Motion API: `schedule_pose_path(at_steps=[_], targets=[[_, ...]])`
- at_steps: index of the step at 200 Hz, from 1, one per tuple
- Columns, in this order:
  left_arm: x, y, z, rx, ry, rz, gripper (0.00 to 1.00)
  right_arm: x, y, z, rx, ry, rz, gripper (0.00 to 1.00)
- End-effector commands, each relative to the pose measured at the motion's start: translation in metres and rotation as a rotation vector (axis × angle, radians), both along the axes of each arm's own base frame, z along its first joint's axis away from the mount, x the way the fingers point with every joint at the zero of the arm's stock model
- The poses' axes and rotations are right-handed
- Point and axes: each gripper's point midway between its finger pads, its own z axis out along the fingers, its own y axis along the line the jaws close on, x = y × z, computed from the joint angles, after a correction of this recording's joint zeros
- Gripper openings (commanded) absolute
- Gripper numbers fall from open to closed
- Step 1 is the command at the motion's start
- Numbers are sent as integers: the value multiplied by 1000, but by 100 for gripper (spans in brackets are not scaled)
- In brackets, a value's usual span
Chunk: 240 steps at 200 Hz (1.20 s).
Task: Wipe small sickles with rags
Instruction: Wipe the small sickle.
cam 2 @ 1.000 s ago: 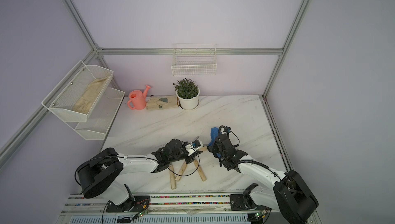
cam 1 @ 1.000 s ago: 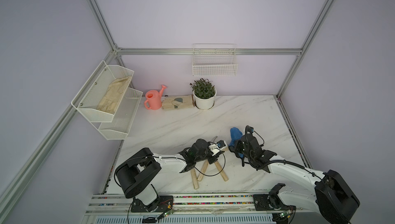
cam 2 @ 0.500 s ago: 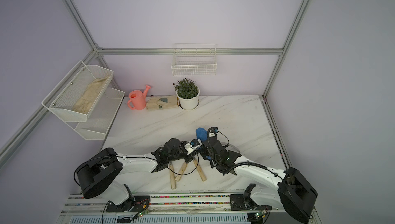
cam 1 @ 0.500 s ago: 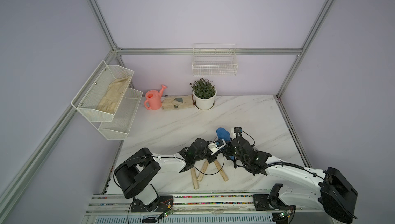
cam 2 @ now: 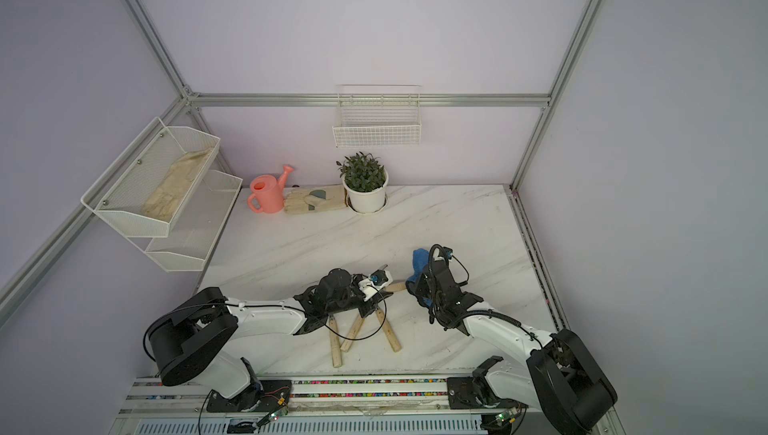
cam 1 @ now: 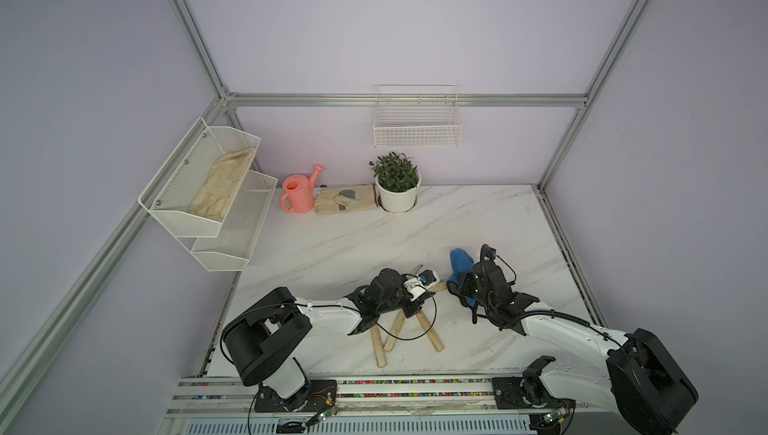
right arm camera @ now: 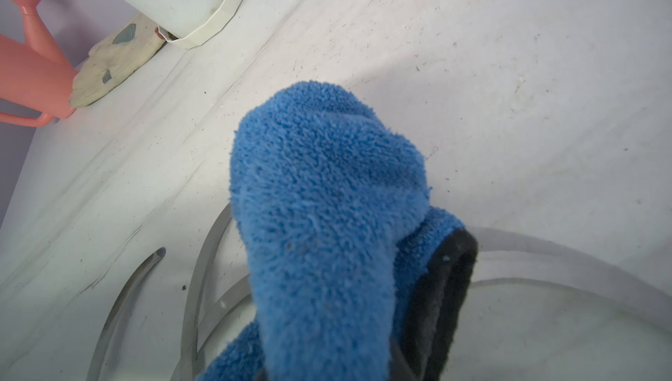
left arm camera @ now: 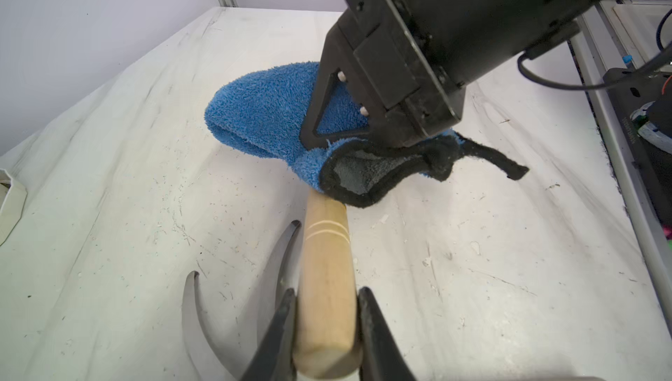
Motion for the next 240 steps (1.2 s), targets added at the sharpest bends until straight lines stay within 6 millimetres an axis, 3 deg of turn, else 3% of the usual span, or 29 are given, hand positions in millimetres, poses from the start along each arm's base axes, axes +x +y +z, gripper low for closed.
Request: schedule_pose_path(at_steps=[1, 39, 62, 97, 134, 168, 197, 240], targets=[[3, -7, 54, -149, -125, -13, 0, -16, 36, 6, 48, 30, 149, 0], [4, -7, 53, -148, -123, -11, 0, -39, 91, 41, 54, -53, 279, 0], [4, -6, 52, -147, -123, -7, 0, -47, 103, 43, 91, -53, 319, 0], [5, -6, 54, -152, -123, -3, 0, -41, 81, 19, 39, -20, 217, 0], [5, -3, 55, -156, -126, 2, 0, -24, 30, -10, 17, 50, 84, 0], [4, -4, 56, -159, -126, -1, 0, -17, 15, -6, -11, 45, 49, 0], [5, -4, 55, -157, -126, 0, 0, -20, 44, 11, 46, 20, 143, 0], [7, -2, 54, -160, -130, 6, 0, -44, 105, 38, 82, -49, 310, 0]])
